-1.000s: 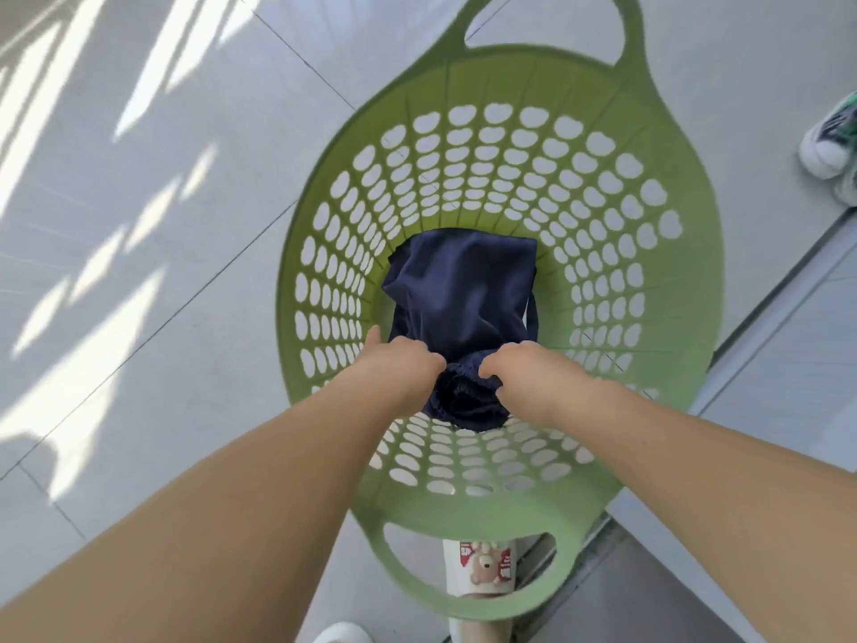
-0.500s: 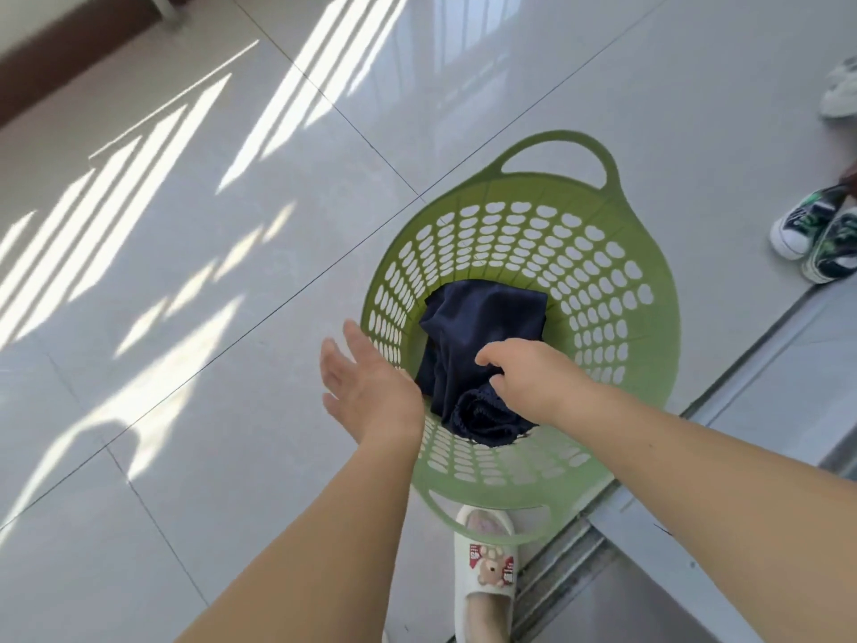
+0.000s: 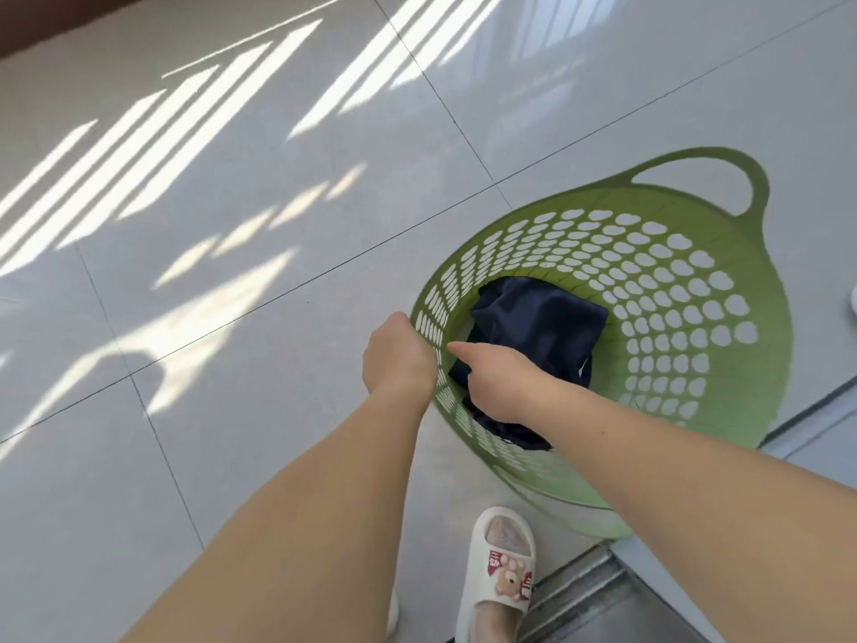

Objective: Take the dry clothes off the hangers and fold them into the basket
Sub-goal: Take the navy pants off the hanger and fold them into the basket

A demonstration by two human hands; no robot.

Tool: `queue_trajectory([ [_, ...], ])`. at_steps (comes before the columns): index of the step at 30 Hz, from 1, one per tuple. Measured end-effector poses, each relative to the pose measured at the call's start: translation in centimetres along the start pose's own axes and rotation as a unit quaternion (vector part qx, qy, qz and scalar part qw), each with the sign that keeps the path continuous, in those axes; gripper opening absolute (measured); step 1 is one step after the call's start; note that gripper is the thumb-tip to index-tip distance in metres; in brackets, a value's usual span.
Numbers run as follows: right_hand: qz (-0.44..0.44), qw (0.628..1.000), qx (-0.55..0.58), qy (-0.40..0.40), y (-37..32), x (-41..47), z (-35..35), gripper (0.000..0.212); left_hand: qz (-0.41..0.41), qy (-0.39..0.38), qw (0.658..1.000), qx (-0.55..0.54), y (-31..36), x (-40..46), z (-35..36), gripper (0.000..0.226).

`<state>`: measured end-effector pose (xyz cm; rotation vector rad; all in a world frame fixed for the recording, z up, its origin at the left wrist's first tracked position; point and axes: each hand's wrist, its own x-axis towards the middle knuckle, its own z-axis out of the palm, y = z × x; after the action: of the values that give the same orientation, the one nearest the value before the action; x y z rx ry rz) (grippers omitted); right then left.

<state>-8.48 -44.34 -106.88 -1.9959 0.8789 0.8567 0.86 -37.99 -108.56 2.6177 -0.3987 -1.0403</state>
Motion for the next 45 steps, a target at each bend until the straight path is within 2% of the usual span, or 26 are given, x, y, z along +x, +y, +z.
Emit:
queue_trajectory([
  [8, -0.032, 0.999, -0.015, -0.003, -8.0, 3.5, 0.1, 0.058, -0.045, 0.050, 0.996, -0.053, -5.5, 5.5, -8.0, 0.019],
  [19, -0.098, 0.990, -0.097, -0.039, -21.7, 8.4, -0.4, 0.054, -0.102, 0.160, 0.982, -0.003, -15.0, 10.4, -21.6, 0.018],
  [23, -0.110, 0.986, -0.122, -0.043, -24.4, 8.7, -0.6, 0.053, -0.140, 0.151, 0.978, -0.031, -17.5, 10.9, -23.2, 0.022],
  [28, -0.115, 0.984, -0.130, -0.030, -25.9, 7.4, -1.7, 0.050, -0.168, 0.083, 0.981, -0.043, -17.7, 8.9, -23.8, 0.039],
  [31, -0.131, 0.984, -0.117, 0.020, -26.5, 5.6, -2.8, 0.044, -0.129, 0.087, 0.987, -0.047, -15.8, 6.3, -24.6, 0.049],
  [36, -0.190, 0.970, -0.093, 0.123, -28.1, 0.6, -5.6, 0.031, -0.001, 0.109, 0.983, -0.145, -10.9, 0.8, -26.5, 0.046],
  [41, -0.315, 0.922, -0.091, 0.205, -30.6, -7.8, -10.2, 0.025, 0.085, 0.141, 0.934, -0.317, -5.5, -6.9, -31.8, 0.043],
  [45, -0.397, 0.880, -0.078, 0.250, -32.4, -15.8, -14.0, 0.022, 0.165, 0.177, 0.902, -0.357, -1.6, -14.1, -36.6, 0.045],
])
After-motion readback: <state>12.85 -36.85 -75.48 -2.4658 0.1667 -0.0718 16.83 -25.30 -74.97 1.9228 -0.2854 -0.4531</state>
